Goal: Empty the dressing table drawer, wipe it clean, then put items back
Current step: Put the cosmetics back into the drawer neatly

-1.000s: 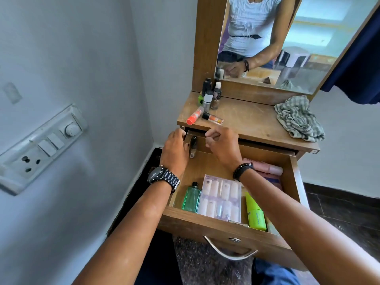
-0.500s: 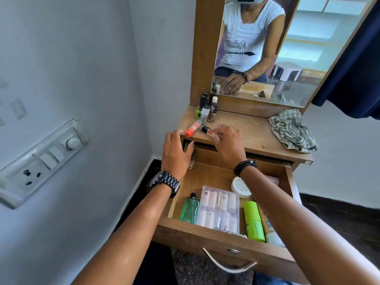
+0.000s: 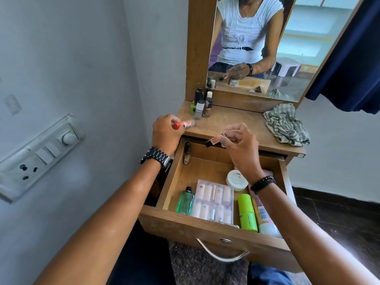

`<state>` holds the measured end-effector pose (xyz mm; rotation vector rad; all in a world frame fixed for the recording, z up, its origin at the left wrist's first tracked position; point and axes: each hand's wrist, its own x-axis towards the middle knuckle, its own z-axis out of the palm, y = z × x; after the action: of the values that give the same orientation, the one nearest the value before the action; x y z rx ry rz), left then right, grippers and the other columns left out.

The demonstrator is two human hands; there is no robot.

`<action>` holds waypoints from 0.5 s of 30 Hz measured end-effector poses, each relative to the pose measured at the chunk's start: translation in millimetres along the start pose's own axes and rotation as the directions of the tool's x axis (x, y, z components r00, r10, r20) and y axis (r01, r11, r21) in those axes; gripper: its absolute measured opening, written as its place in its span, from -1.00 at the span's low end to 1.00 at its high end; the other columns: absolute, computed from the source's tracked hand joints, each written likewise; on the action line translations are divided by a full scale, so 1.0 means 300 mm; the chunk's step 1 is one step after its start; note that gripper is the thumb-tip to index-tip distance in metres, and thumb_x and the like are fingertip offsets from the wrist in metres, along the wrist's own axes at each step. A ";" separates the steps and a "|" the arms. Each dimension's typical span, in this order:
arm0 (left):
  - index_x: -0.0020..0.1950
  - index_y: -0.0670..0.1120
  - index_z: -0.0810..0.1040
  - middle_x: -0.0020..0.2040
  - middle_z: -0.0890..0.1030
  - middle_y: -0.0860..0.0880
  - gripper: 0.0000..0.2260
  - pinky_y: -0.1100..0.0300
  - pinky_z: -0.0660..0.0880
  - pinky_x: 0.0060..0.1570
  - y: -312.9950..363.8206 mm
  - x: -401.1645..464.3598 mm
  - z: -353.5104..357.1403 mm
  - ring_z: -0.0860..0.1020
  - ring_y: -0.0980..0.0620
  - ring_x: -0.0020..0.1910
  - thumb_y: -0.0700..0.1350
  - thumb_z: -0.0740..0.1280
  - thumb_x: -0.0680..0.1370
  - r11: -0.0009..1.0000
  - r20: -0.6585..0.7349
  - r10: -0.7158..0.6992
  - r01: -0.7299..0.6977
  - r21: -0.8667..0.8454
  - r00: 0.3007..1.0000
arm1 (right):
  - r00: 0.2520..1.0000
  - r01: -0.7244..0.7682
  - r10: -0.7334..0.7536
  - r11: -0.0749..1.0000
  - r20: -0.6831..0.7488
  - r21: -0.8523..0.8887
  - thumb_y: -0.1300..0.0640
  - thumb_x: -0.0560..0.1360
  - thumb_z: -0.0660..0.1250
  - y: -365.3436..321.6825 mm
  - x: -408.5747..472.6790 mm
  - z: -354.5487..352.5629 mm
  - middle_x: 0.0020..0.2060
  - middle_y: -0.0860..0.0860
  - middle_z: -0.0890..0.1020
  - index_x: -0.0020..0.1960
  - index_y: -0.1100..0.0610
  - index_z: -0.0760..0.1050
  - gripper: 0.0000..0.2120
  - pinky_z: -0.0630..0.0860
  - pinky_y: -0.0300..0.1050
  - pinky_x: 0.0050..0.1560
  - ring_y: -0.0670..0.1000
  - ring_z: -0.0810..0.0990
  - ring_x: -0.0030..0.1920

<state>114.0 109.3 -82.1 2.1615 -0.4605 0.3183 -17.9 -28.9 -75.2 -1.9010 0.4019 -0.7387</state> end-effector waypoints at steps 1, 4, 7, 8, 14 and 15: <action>-0.03 -0.15 0.61 -0.08 0.62 -0.05 -0.86 0.27 0.48 -0.21 -0.003 -0.010 -0.031 0.55 0.04 -0.11 -0.12 0.39 0.46 0.999 -0.012 0.011 -0.012 -0.042 1.000 | 1.000 -0.021 0.021 1.000 0.011 0.020 0.17 0.42 0.46 -0.002 -0.002 0.005 -0.28 -0.13 0.68 -0.07 0.04 0.44 -0.79 0.58 -0.13 -0.04 -0.11 0.66 -0.17; -0.01 -0.13 0.61 -0.09 0.63 -0.02 -0.85 0.24 0.54 -0.15 -0.017 -0.041 -0.138 0.59 0.05 -0.15 -0.14 0.42 0.45 0.983 -0.031 0.005 -0.010 -0.185 1.000 | 0.989 -0.114 0.103 0.989 0.109 0.097 0.14 0.43 0.45 0.002 -0.017 0.028 -0.26 -0.03 0.71 -0.09 0.03 0.40 -0.78 0.57 -0.06 0.02 -0.03 0.68 -0.16; 0.02 -0.10 0.61 -0.11 0.64 -0.02 -0.83 0.15 0.59 -0.11 -0.047 -0.058 -0.210 0.62 0.01 -0.13 -0.16 0.43 0.44 0.951 0.019 -0.033 0.037 -0.307 0.999 | 0.953 -0.222 0.172 0.956 0.248 0.193 0.21 0.46 0.42 0.021 -0.039 0.066 -0.24 0.12 0.71 -0.08 0.16 0.42 -0.83 0.59 -0.06 -0.02 0.03 0.70 -0.12; 0.02 -0.10 0.60 -0.11 0.63 -0.02 -0.83 0.10 0.61 -0.10 -0.054 -0.065 -0.220 0.63 -0.01 -0.11 -0.17 0.43 0.44 0.937 0.058 -0.040 0.057 -0.345 0.998 | 0.936 -0.252 0.189 0.949 0.295 0.191 0.23 0.46 0.42 0.027 -0.048 0.083 -0.23 0.15 0.71 -0.09 0.18 0.43 -0.85 0.60 -0.07 -0.03 0.04 0.70 -0.11; 0.02 -0.08 0.58 -0.09 0.61 -0.04 -0.83 0.02 0.61 -0.06 -0.074 -0.115 -0.183 0.62 -0.06 -0.04 -0.23 0.41 0.45 0.925 0.166 -0.048 0.107 -0.366 0.985 | 0.832 -0.329 0.310 0.944 0.459 -0.042 0.25 0.39 0.49 0.108 -0.119 0.211 -0.23 0.12 0.70 -0.22 0.14 0.50 -0.84 0.63 -0.11 -0.09 0.03 0.70 -0.19; 0.02 -0.08 0.57 -0.08 0.61 -0.03 -0.83 0.00 0.61 -0.04 -0.077 -0.118 -0.170 0.62 -0.05 -0.03 -0.22 0.41 0.45 0.929 0.168 -0.047 0.105 -0.356 0.985 | 0.825 -0.288 0.309 0.950 0.473 -0.118 0.24 0.39 0.49 0.116 -0.127 0.228 -0.24 0.09 0.70 -0.25 0.12 0.49 -0.83 0.62 -0.19 -0.12 0.00 0.69 -0.21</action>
<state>89.1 170.8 -82.5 1.8400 -0.4811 0.0134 -0.4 25.7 -138.9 -1.9214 0.3809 -0.0285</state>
